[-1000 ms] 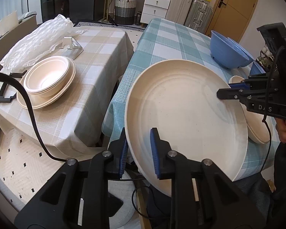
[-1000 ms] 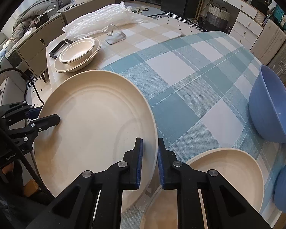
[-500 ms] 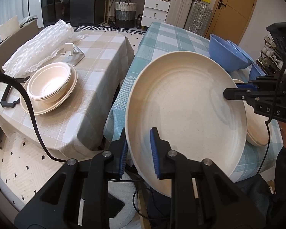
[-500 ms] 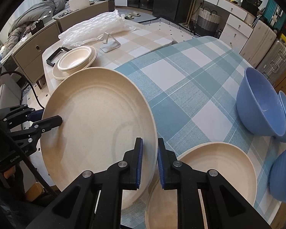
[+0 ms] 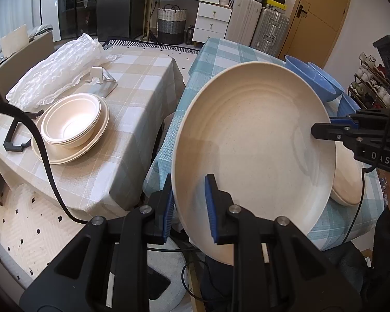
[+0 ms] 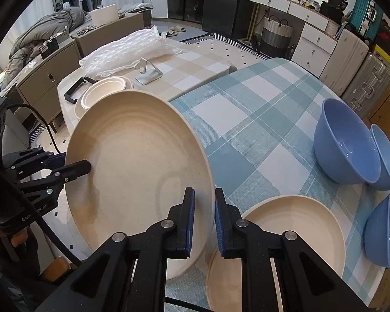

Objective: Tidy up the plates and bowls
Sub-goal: 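Lift the large cream plate with both grippers, tilting it up, then carry the tilted cream plate with both grippers over the cream plate stack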

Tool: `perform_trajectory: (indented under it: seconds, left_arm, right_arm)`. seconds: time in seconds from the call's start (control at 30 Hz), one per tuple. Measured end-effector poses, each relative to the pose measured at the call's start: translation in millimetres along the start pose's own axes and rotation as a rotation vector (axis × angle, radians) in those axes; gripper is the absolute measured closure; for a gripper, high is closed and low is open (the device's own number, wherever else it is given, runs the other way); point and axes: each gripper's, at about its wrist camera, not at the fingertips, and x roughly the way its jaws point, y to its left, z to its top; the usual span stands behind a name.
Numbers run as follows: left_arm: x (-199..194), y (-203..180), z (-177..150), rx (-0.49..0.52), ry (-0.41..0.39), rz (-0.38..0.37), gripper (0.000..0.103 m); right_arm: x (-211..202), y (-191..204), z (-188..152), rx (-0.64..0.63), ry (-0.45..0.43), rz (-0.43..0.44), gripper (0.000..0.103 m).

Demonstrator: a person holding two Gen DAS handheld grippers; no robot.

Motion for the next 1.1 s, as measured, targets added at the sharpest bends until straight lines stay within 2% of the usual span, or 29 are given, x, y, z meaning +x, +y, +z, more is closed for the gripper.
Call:
perform_trajectory:
  seconds: [0.5,1.1]
  left_arm:
    - [-16,-24,6,0.044,-0.032,-0.009,0.085]
    - [-56,-61,19,0.105,-0.101,-0.039,0.085]
  right_arm:
    - [-30,-10,-21,0.073,-0.070,0.009,0.088]
    - [-81,-22,-41,0.126,-0.157,-0.025,0.088]
